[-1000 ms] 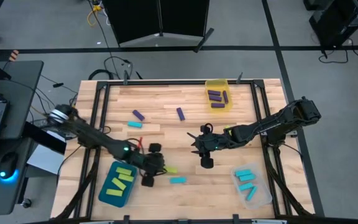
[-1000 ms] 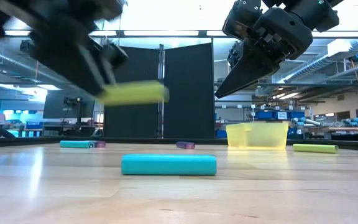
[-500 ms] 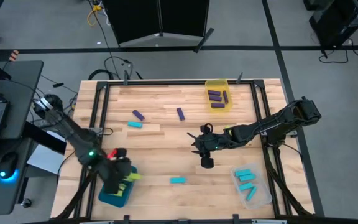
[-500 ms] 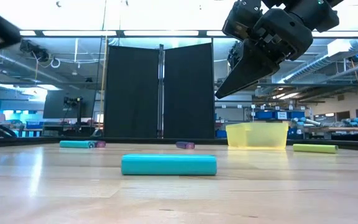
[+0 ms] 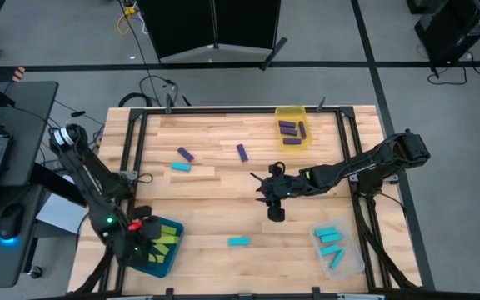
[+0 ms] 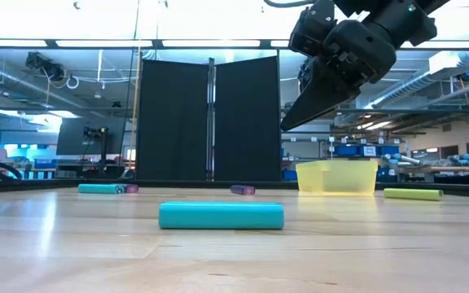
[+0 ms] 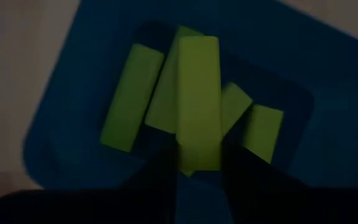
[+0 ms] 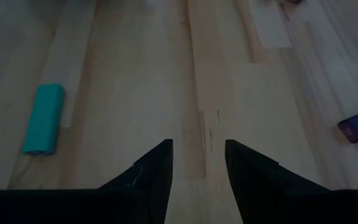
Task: Sort blocks
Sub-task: Put the green block into the blue bin, then put the violet block into the transparent yellow bin
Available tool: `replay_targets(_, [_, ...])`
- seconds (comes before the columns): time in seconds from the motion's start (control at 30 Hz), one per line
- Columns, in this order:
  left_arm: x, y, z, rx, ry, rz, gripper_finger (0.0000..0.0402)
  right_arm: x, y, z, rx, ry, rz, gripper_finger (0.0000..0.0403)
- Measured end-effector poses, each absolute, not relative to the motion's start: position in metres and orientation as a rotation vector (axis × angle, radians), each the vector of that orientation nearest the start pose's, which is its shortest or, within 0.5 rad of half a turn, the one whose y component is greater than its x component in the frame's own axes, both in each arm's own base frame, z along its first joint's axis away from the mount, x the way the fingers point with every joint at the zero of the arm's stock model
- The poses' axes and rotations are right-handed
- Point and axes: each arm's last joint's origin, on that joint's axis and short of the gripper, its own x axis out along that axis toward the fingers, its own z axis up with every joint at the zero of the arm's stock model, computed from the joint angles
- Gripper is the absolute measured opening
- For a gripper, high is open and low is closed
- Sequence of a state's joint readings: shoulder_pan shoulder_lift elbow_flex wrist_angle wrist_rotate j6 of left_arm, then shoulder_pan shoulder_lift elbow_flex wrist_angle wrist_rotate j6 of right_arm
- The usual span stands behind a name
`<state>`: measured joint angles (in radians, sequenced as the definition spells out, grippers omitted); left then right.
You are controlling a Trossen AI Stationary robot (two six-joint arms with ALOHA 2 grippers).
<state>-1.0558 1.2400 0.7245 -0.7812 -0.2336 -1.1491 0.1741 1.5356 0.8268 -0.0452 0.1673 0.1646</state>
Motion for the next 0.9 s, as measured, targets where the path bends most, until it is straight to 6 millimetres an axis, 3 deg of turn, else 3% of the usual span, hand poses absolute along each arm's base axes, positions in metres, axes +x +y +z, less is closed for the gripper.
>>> replay_targets(0.23, [0.103, -0.17, 0.176, -0.233, 1.255, -0.019, 0.0103, 0.302, 0.048, 0.187, 0.029, 0.741, -0.055, 0.0158])
replay_targets(0.43, [0.105, -0.173, 0.182, -0.255, 1.253, -0.019, 0.0183, 0.302, 0.048, 0.188, 0.023, 0.737, -0.052, 0.0158])
replay_targets(0.53, [0.107, -0.175, 0.192, -0.234, 1.231, -0.018, 0.0199, 0.303, 0.048, 0.188, 0.023, 0.734, -0.051, 0.0158])
replay_targets(0.77, [0.112, -0.176, 0.22, -0.144, 1.113, 0.046, 0.0192, 0.302, 0.048, 0.19, 0.021, 0.731, -0.05, 0.0158])
replay_targets(0.9, [0.121, -0.168, 0.228, -0.14, 1.044, 0.097, 0.0168, 0.295, 0.045, 0.204, 0.006, 0.692, -0.103, 0.0158])
